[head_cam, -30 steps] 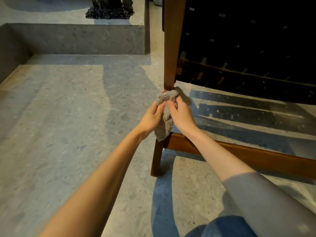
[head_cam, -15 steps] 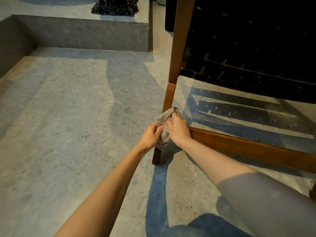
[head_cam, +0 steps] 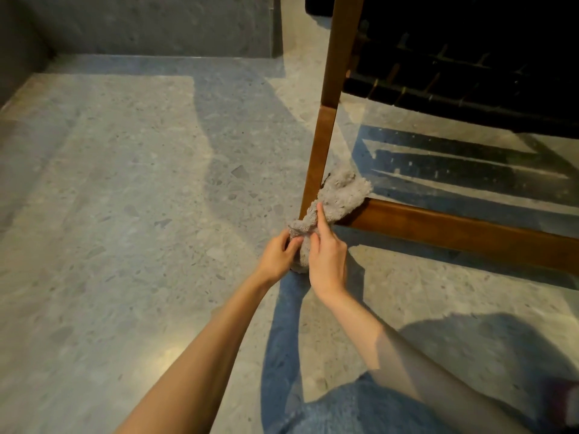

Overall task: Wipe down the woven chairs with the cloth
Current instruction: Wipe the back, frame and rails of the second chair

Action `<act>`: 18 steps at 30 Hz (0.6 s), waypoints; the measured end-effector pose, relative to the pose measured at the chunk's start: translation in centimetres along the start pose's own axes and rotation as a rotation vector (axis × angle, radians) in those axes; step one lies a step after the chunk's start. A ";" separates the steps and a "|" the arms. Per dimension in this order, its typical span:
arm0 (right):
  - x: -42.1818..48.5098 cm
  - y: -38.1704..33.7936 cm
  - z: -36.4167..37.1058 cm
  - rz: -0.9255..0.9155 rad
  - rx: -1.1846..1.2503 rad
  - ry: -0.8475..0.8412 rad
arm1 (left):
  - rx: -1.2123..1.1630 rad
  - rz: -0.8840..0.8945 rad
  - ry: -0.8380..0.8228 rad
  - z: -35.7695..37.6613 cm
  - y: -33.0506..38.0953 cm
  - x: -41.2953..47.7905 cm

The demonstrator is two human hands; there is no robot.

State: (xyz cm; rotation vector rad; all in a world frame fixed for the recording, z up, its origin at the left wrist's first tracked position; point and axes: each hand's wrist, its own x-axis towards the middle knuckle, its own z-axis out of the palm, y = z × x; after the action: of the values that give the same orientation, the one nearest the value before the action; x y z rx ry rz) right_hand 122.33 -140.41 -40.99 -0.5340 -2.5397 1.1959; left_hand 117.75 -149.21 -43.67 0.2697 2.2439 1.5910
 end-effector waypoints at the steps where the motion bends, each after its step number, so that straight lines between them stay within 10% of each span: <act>1: -0.7 0.5 0.3 0.015 0.005 -0.019 | 0.021 -0.021 0.002 0.1 -0.5 -0.4; 8: -4.4 3.9 0.9 0.118 0.043 -0.155 | 0.200 -0.050 0.140 0.9 -3.4 -4.3; 14: -2.6 1.2 -3.7 -0.164 0.003 0.326 | 0.049 0.294 0.468 2.1 2.0 -4.2; 18: 2.7 1.0 -7.7 -0.071 -0.270 0.290 | 0.089 0.488 0.420 2.7 5.9 -1.3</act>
State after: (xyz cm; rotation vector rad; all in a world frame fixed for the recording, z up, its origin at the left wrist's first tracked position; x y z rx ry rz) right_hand 123.28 -133.39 -36.80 -0.6216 -2.4539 0.6964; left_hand 119.67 -145.33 -38.68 0.5939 2.7249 1.9354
